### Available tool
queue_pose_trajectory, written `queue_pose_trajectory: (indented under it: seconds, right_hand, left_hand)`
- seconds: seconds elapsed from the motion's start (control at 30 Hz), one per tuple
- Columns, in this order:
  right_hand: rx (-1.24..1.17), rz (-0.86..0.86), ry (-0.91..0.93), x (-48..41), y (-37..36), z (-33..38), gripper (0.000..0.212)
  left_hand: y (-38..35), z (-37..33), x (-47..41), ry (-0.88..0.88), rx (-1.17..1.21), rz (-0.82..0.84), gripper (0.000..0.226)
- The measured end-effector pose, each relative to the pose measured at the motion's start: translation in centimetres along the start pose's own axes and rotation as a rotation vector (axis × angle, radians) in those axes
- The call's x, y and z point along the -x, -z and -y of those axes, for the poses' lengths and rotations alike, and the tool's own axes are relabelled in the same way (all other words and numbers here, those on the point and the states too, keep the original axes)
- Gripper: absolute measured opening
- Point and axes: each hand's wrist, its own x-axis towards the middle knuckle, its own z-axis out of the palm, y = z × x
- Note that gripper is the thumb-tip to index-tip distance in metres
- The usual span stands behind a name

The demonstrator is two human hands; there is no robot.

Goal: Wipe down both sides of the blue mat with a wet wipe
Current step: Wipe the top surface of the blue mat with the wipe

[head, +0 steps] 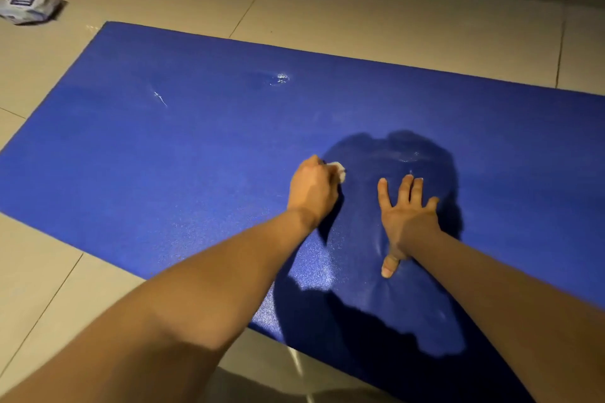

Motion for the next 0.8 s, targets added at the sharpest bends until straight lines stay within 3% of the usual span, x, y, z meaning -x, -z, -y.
queue_pose_trajectory:
  seconds: [0.1,0.17,0.33,0.4,0.53,0.67,0.8]
  right_hand:
    - [-0.006,0.0,-0.002,0.0,0.0,0.0,0.179]
    - [-0.002,-0.002,-0.003,0.0,-0.1,0.0,0.179]
    - [0.008,-0.009,-0.008,-0.1,-0.3,0.1,0.18]
    - [0.012,-0.014,-0.009,-0.1,-0.3,0.1,0.18]
    - [0.01,-0.018,-0.003,-0.2,-0.3,0.1,0.179]
    - [0.009,-0.03,0.0,-0.1,-0.4,0.1,0.179]
    - [0.009,-0.035,-0.001,-0.2,-0.4,0.0,0.178]
  left_hand:
    - [0.9,2.1,0.2,-0.216,-0.091,0.075,0.012]
    - [2.3,5.4,-0.7,-0.229,-0.211,0.068,0.009]
    - [5.7,10.1,-2.2,0.213,-0.295,-0.11,0.021]
    - [5.1,9.0,-2.3,0.276,-0.271,-0.121,0.022]
    - [1.9,5.2,-1.2,0.149,-0.159,-0.171,0.023]
    - [-1.2,-0.1,0.6,-0.071,-0.093,-0.104,0.025]
    - [-2.0,-0.6,1.2,-0.305,-0.189,-0.022,0.019]
